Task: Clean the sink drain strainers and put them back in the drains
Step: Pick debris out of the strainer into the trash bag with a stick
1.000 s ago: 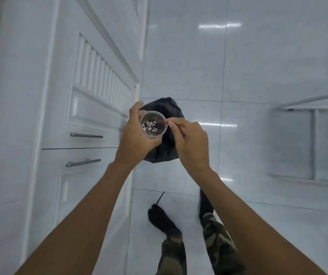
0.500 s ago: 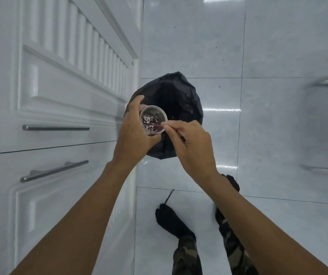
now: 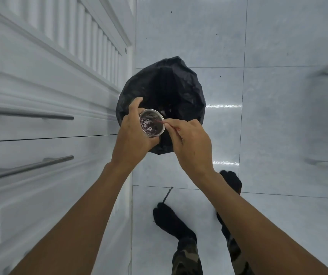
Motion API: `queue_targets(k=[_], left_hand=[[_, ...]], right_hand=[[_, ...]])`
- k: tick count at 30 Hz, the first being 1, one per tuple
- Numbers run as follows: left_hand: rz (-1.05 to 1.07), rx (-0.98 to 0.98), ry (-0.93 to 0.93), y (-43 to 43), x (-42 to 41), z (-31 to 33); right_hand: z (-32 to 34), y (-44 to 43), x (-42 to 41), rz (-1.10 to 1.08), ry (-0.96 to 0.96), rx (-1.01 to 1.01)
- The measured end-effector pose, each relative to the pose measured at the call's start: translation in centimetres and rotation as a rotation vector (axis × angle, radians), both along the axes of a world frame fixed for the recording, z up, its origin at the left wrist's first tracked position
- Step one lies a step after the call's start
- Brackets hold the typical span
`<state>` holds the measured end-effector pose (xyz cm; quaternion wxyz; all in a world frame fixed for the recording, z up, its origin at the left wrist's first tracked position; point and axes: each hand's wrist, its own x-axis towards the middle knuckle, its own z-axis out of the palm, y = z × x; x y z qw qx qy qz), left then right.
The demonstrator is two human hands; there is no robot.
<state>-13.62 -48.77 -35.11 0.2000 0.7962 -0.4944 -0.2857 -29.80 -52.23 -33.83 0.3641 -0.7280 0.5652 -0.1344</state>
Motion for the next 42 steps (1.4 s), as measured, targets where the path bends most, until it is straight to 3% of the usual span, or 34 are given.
queue_targets(k=[7,12,16,20,25,28,33,37,42], left_hand=[[0.010,0.000,0.004,0.7,-0.9,-1.4],[-0.028,0.026,-0.063,0.9,-0.3,-1.6],[-0.040,0.026,-0.056,0.6,-0.1,-1.3],[-0.106,0.041,-0.083,0.6,0.3,-1.2],[-0.143,0.019,-0.101,1.2,1.2,-1.3],[-0.152,0.021,-0.091,1.2,1.3,-1.3],[-0.233,0.055,-0.115,1.4,1.5,-0.9],[-0.206,0.067,-0.080,1.1,1.5,-0.8],[-0.247,0.083,-0.093,1.2,1.4,-0.8]], right_hand=[[-1.1,2.0,0.3,-0.040,-0.067,-0.029],[-1.5,2.3,-0.9,0.049,0.025,-0.133],[-1.1,2.8,-0.9,0.018,-0.073,-0.148],[-0.8,2.9,-0.2,0.063,-0.085,-0.133],[-1.6,1.9,-0.5,-0.061,-0.105,-0.058],[-1.5,2.3,-0.2,0.066,-0.142,-0.058],[-2.5,0.9,-1.0,-0.011,-0.059,0.073],[-1.9,1.9,-0.3,0.010,-0.139,0.011],[-2.5,2.4,-1.0,-0.037,-0.069,0.009]])
